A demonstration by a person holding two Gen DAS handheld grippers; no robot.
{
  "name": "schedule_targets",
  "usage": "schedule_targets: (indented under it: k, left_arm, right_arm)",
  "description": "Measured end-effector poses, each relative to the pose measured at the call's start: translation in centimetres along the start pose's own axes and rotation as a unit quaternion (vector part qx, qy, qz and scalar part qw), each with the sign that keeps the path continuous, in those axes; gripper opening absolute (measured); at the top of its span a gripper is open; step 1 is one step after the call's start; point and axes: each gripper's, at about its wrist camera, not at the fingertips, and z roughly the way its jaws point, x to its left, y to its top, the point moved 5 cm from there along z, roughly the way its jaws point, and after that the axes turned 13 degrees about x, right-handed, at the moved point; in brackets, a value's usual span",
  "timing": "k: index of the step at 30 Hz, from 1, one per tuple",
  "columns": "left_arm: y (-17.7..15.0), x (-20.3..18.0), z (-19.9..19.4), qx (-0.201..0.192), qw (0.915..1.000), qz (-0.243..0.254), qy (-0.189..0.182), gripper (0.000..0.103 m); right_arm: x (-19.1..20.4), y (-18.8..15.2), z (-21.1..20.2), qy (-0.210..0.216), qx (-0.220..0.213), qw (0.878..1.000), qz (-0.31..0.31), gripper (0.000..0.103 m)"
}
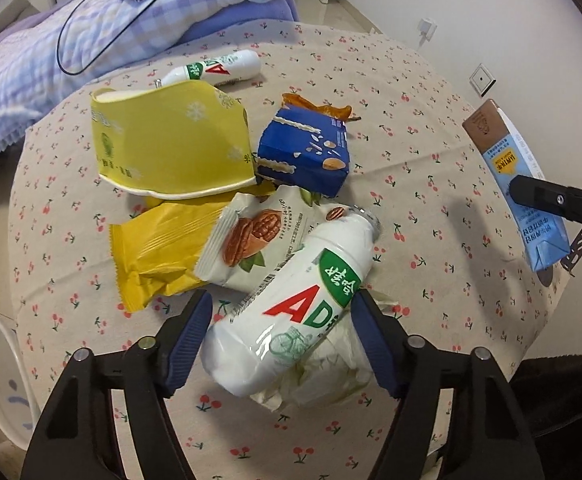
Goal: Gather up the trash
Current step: 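Grasp the white AD bottle with the left tool while the right tool grasps the milk carton, then carry the bottle and carton over the wastebasket and open the left tool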
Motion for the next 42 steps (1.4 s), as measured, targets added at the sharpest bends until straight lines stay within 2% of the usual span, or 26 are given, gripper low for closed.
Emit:
schedule_targets:
  k: [1, 3, 6, 15, 23, 29, 32, 42]
  left_arm:
    - [0.0, 0.0, 0.1, 0.002, 1.0, -0.002, -0.004, 0.067]
    - [0.2, -0.2, 0.5, 0.008, 0.9999, -0.006, -0.01, 0.055]
    - [0.2, -0.3, 0.5, 0.008, 0.9998, -0.013, -0.015, 0.05]
    - [-0.3, 0.2, -2.0, -0.025, 0.9976, -0.037, -0.054, 0.047]
    - [-2.0, 2.3, -5.3, -0.063, 0.9942, -0.059, -0.064, 0.045]
    - [-4.3, 6.0, -7.3, -0.085, 0.9907, -0.095, -0.048, 0.045]
    - [-5.8, 8.7, -8.0, -0.092, 0.9883, -0.118, -0.026, 0.045]
    - [-12.2, 18.7, -8.6, -0.095, 0.972, -0.214, 0.009, 0.045]
  right_arm:
    - [-0.2, 0.0, 0.0, -0.001, 0.001, 1.0, 0.001, 0.059]
    - [-0.3, -0.1, 0.0, -0.002, 0.002, 1.0, 0.002, 0.059]
    - [-0.4, 0.0, -0.1, -0.004, 0.002, 1.0, 0.0, 0.059]
    - [0.8, 0.0, -0.4, -0.004, -0.005, 1.0, -0.009, 0.059]
    - [4.6, 0.6, -0.4, 0.009, -0.012, 0.999, -0.036, 0.059]
    - [8.9, 0.7, 0.8, 0.021, -0.006, 0.998, -0.066, 0.059]
    - [11.3, 0.6, 1.8, 0.028, 0.0, 0.996, -0.082, 0.059]
    - [19.2, -0.2, 5.7, 0.044, 0.021, 0.99, -0.134, 0.059]
